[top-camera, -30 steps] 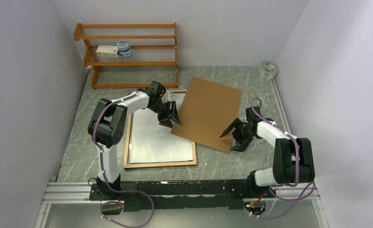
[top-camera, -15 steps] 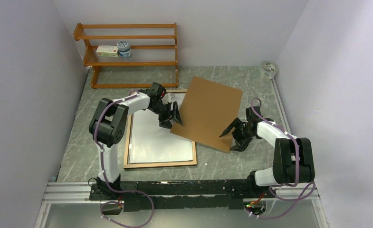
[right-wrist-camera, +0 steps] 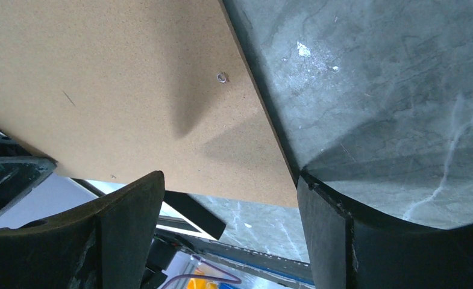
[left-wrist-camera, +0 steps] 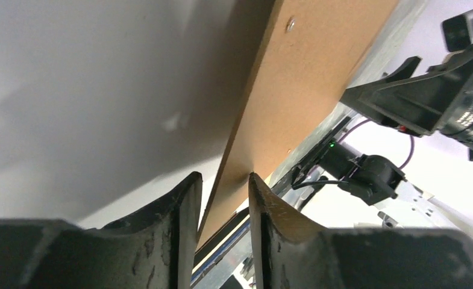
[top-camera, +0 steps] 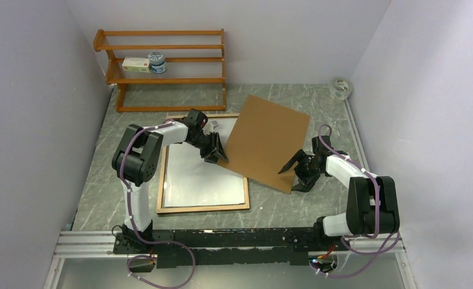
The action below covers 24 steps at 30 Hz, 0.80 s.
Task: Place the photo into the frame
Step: Turn over the photo frame item at the center of the board.
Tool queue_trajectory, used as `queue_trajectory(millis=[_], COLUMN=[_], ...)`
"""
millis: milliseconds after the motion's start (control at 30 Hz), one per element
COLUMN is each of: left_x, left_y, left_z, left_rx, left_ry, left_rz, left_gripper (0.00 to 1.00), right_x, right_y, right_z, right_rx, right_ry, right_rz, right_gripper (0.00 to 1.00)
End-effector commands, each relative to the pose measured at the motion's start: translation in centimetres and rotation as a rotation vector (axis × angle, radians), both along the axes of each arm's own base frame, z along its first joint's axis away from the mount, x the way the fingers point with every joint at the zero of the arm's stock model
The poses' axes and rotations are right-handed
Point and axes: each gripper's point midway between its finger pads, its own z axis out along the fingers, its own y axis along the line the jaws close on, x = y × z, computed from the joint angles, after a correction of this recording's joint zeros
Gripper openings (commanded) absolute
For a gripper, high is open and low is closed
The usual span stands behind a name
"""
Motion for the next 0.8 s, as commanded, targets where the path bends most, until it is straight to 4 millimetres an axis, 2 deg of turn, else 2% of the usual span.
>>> queue_trajectory(millis=[0,67,267,367,467,667,767], left_x=[0.5,0.6,0.5,0.5,1.0,2.9,4.3], left_y=[-2.9,-3.3,-3.9,-3.7,-3.1,-1.3,-0.3], left_z=[6.1,7.3,10.2,11.2,12.5,15.5,17.6], left_rx=[-0.222,-0.260,-0.362,-0.340,-0.288,-0.116,-0.033], left_ry=[-0.069,-0.084,-0.116,-0.154,-0.224,-0.416,-0.524], left_rz=[-0.035,-0.045,-0.085,-0.101,-0.109,-0.103,-0.085], left_gripper=[0.35,0.29,0.03,0.03,0.03,0.03,0.03], right_x=[-0.2,-0.2,0.1,0.7,1.7,4.7,5.9], right_y=[-0.5,-0.5,-0.8,-1.2,-2.1,-4.7,-4.7], right_z=[-2.0,-1.9,-1.5,-0.6,1.1,6.9,9.1], right_rx=[-0.054,-0.052,-0.072,-0.103,-0.158,-0.316,-0.326], right_ry=[-0.016,-0.020,-0.036,-0.057,-0.093,-0.214,-0.279], right_rz=[0.010,0.012,0.025,0.034,0.046,0.044,0.062], right_gripper=[0.84,0.84,0.84,0.84,0.85,0.90,0.91])
